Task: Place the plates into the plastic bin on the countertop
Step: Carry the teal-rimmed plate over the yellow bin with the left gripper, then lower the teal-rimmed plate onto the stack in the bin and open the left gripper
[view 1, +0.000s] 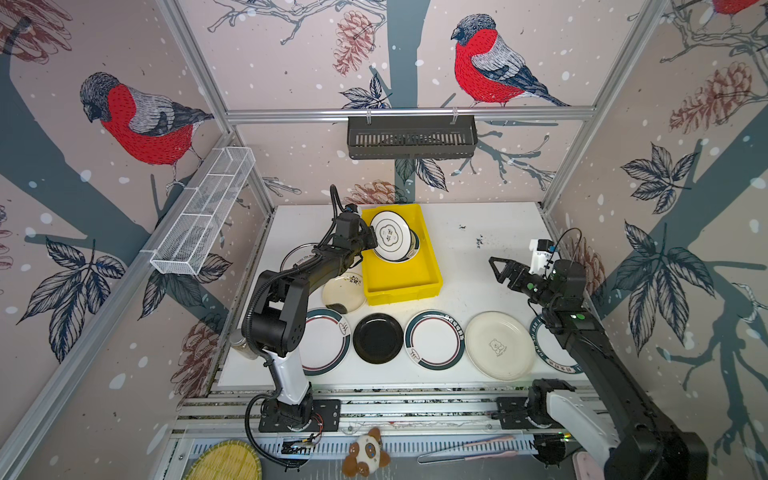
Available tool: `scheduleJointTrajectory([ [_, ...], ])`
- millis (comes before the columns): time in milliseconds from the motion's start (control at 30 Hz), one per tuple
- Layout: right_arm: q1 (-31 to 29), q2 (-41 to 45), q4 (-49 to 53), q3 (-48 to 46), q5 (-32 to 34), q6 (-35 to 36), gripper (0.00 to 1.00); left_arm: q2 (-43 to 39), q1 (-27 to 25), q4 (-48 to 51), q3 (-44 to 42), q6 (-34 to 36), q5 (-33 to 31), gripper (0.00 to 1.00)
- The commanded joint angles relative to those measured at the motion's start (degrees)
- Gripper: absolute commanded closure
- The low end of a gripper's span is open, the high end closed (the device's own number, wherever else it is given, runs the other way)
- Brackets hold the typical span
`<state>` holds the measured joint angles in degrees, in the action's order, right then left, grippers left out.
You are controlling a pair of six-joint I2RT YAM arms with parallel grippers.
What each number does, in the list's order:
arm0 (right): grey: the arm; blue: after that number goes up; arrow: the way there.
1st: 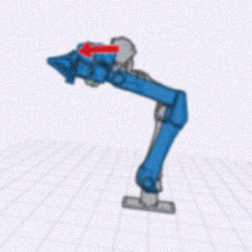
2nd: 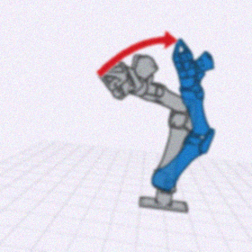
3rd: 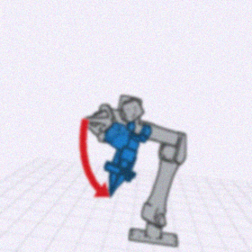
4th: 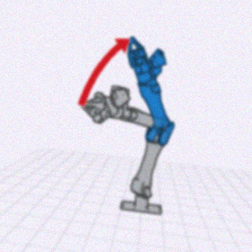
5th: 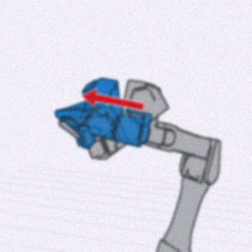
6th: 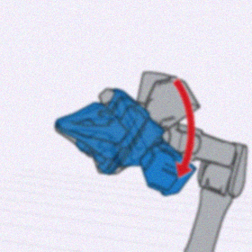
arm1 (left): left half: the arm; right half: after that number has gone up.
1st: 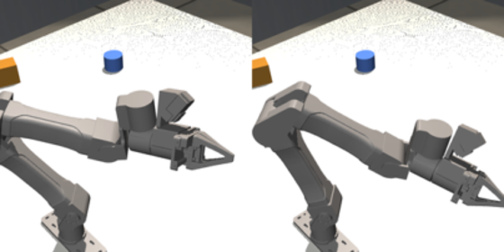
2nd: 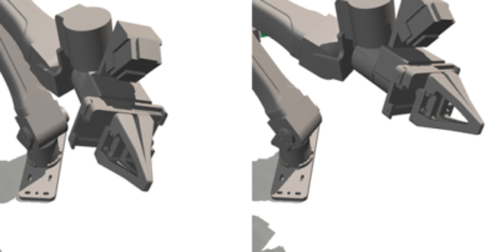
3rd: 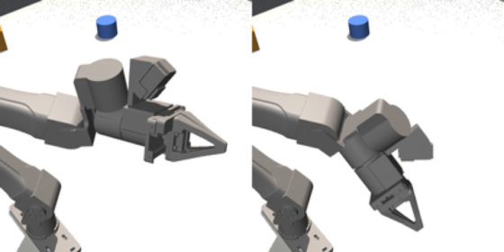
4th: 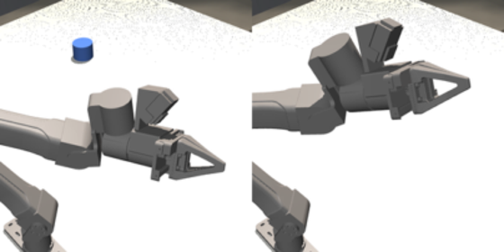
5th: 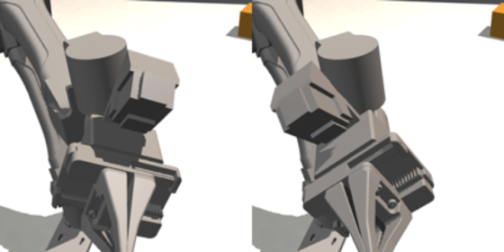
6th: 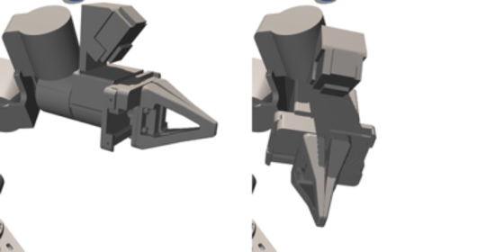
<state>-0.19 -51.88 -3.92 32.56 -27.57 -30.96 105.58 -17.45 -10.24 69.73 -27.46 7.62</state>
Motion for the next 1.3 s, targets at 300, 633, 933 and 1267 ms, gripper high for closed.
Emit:
scheduleJointTrajectory([
  [300,0.2,0.3,0.0,-0.9,2.3,1.2,0.08,4.5,0.1,2.2,3.5,-0.6,-1.3,0.91],
  [633,0.2,0.2,0.0,-1.2,2.4,1.2,0.07,5.7,0.0,3.7,5.5,0.2,-1.2,0.64],
  [933,0.2,-0.2,-0.6,-1.4,2.4,0.7,0.07,5.7,0.0,4.6,6.4,1.3,-1.3,0.38],
  [1267,0.2,-0.6,-0.6,-1.1,2.8,0.3,0.06,5.5,-0.7,6.0,7.9,3.3,-0.8,0.03],
])
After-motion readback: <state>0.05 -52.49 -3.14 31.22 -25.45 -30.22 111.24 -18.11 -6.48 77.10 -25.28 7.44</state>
